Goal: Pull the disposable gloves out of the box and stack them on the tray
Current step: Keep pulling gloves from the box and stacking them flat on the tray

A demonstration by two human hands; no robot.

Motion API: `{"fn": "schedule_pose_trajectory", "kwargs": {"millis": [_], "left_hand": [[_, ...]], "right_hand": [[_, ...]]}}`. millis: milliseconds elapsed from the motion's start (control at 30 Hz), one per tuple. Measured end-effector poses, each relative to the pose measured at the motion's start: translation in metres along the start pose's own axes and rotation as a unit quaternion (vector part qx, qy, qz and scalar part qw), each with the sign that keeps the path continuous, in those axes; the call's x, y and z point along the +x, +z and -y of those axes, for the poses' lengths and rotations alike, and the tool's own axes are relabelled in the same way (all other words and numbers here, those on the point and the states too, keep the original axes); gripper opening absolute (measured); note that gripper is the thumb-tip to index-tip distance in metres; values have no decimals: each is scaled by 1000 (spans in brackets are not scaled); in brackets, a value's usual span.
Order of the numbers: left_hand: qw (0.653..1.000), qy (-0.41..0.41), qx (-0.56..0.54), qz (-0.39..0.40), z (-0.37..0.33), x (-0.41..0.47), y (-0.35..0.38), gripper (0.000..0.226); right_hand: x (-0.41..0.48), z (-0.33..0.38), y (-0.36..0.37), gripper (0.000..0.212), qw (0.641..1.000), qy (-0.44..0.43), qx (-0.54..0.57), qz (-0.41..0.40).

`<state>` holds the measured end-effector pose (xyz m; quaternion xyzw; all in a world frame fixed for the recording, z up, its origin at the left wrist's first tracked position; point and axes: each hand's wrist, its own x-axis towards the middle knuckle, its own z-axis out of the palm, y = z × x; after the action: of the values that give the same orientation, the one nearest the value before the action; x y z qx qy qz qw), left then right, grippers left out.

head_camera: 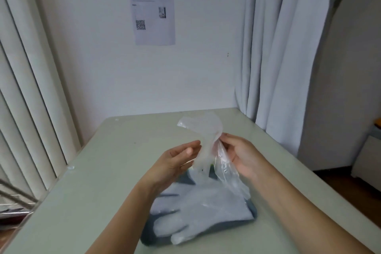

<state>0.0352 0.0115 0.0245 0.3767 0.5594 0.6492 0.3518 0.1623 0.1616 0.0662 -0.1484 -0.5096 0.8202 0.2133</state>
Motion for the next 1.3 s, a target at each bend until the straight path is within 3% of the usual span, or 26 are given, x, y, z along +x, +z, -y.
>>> {"fn": "schedule_pose_trajectory", "kwargs": {"millis": [167, 300, 400, 500, 600, 767, 833, 900, 1033, 1067, 1200, 1300], "left_hand": [[996, 64, -33, -56, -20, -23, 32, 42], [989, 89, -52, -109, -44, -36, 44, 42], [984, 87, 6, -157, -59, -40, 49, 18], [970, 95, 105, -196, -68, -40, 50, 20], [962, 95, 165, -198, -76, -43, 53, 19], [958, 84, 222, -158, -89, -51, 64, 17], [965, 76, 217, -127, -94, -54, 66, 15], [972, 72, 206, -83, -97, -57, 64, 18], [983, 37, 179, -20, -90, -62, 60, 31], [987, 18, 161, -15, -88, -62, 60, 40], [994, -89, 55, 31, -71, -61, 49, 76], [984, -114, 68, 119, -55, -67, 32, 71]], "right_hand": [[-23, -15, 3, 31, 997, 34, -23, 58], [-40, -15, 3, 23, 992, 40, -46, 107], [-50, -6, 4, 34, 990, 7, -107, 88], [-59, 16, 9, 61, 985, -40, -159, 51], [-76, 44, 16, 59, 960, -117, -249, 61], [-101, 75, 38, 77, 870, -126, -467, 96], [-104, 80, 44, 73, 814, -145, -556, 88], [-102, 82, 48, 62, 782, -160, -597, 78], [-88, 76, 52, 10, 791, -171, -585, 51], [-85, 75, 53, 6, 791, -175, -585, 45], [-74, 72, 52, 17, 778, -189, -599, -14], [-67, 69, 48, 23, 822, -164, -546, -2]]}}
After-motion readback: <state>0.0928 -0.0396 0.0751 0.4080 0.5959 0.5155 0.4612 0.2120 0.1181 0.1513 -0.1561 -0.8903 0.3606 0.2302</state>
